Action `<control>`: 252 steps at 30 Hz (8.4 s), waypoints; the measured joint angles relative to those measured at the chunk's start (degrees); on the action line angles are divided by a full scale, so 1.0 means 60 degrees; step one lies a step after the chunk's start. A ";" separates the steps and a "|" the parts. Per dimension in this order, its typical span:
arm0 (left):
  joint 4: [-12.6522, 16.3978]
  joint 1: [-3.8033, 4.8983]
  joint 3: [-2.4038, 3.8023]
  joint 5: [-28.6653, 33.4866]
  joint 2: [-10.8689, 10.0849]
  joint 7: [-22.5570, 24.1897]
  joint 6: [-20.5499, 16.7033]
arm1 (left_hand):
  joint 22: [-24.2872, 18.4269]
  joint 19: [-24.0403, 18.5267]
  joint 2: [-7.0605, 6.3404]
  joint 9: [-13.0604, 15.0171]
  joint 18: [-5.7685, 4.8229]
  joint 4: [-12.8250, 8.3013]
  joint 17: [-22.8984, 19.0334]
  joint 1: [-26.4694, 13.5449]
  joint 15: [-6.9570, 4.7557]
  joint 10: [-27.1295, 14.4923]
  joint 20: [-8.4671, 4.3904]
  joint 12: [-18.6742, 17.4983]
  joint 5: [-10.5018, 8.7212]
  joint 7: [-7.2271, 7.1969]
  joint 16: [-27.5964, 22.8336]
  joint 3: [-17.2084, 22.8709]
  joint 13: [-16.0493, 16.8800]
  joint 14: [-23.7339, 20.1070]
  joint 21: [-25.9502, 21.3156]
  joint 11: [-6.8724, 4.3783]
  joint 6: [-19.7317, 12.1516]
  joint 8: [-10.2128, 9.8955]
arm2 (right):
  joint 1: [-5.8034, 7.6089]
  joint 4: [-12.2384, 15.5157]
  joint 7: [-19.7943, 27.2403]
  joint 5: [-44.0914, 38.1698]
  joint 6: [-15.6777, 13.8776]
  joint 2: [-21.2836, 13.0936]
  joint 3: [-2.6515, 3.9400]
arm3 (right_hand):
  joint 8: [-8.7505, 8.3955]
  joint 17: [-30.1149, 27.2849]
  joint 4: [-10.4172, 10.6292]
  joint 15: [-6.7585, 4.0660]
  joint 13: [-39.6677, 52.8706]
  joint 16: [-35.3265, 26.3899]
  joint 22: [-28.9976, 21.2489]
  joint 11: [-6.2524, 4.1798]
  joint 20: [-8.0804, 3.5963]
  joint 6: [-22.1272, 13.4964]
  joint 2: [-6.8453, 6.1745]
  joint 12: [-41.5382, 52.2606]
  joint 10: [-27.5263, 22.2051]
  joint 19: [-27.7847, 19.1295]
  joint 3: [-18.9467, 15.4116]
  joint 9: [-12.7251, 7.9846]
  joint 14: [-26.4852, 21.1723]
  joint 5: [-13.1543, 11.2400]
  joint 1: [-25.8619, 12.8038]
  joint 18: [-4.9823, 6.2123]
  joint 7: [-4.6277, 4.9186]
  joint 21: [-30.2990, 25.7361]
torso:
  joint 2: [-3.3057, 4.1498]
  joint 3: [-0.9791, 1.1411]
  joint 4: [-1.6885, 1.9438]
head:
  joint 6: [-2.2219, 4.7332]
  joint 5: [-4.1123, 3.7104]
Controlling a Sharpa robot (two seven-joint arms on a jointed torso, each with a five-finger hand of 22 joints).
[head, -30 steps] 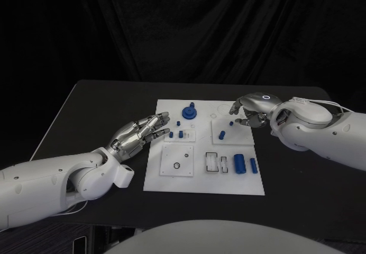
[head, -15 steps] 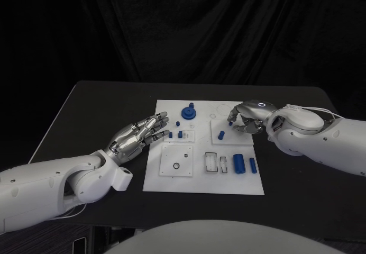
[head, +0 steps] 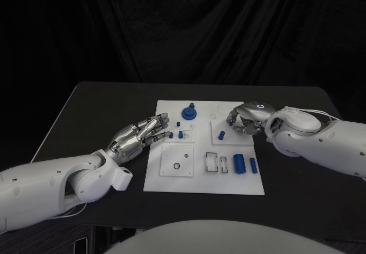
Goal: Assemble the parts on the task board
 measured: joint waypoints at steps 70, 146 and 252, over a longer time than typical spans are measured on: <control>-0.0249 -0.0057 0.0000 0.0019 0.0031 0.0016 0.0180 | 0.0267 0.0391 0.0031 0.0102 0.0119 -0.0110 0.0069 0.0579 0.0323 0.0131 0.0081 0.0260 0.0583 0.0767 0.0329 0.0194 0.0033 0.0324 0.0160 0.0243 0.0768 0.0153 | 0.0565 0.2047 0.0569 0.0245 -0.1365 -0.0756 0.0027 | 0.1470 0.0281 -0.1052 -0.0415 0.0253 -0.0113 -0.0007 -0.0458 -0.0357 0.1040 0.0388 0.0008 0.1545 0.0152 0.0135 0.1744 0.0711 -0.0152 -0.0138 -0.0001 0.0122 0.0703 | -0.0002 -0.0011 0.0005 | 0.0000 0.0027; -0.0518 -0.0057 0.0001 0.0024 0.0096 0.0020 0.0062 | -0.0397 0.0148 0.0160 0.0024 0.0117 -0.0169 0.0031 -0.0750 0.0203 -0.0010 0.0085 0.0220 -0.0693 0.0443 0.0218 0.0092 0.0026 -0.0004 0.0070 0.0478 0.0000 0.0026 | -0.0712 0.2001 -0.0230 -0.0891 -0.0029 0.1533 0.0001 | 0.1435 0.0533 -0.1026 -0.0348 0.0226 0.0007 -0.0008 -0.0398 -0.0358 0.0937 0.0389 -0.0115 0.1538 0.0153 0.0158 0.1832 0.0778 -0.0200 -0.0138 -0.0002 0.0154 0.0784 | -0.0005 -0.0007 0.0023 | 0.0000 0.0788; -0.0718 -0.0057 0.0001 0.0026 0.0214 0.0024 0.0252 | -0.0391 0.0255 0.0183 0.0099 -0.0038 -0.0551 0.0041 -0.0300 0.0373 -0.0168 0.0116 0.0146 -0.0074 0.1024 0.0284 0.0528 0.0019 0.0101 0.0105 0.0319 0.0580 0.0175 | 0.0138 0.2065 -0.0704 -0.0136 -0.0208 -0.0761 -0.0013 | -0.1335 0.1568 0.0398 -0.0079 -0.0090 0.0610 -0.0004 -0.0105 -0.0052 0.0360 0.0139 -0.1323 0.0480 0.1144 -0.1212 0.0415 0.1356 -0.2336 -0.0843 0.0068 -0.0160 0.0529 | -0.0009 0.0004 0.0017 | 0.0000 0.0493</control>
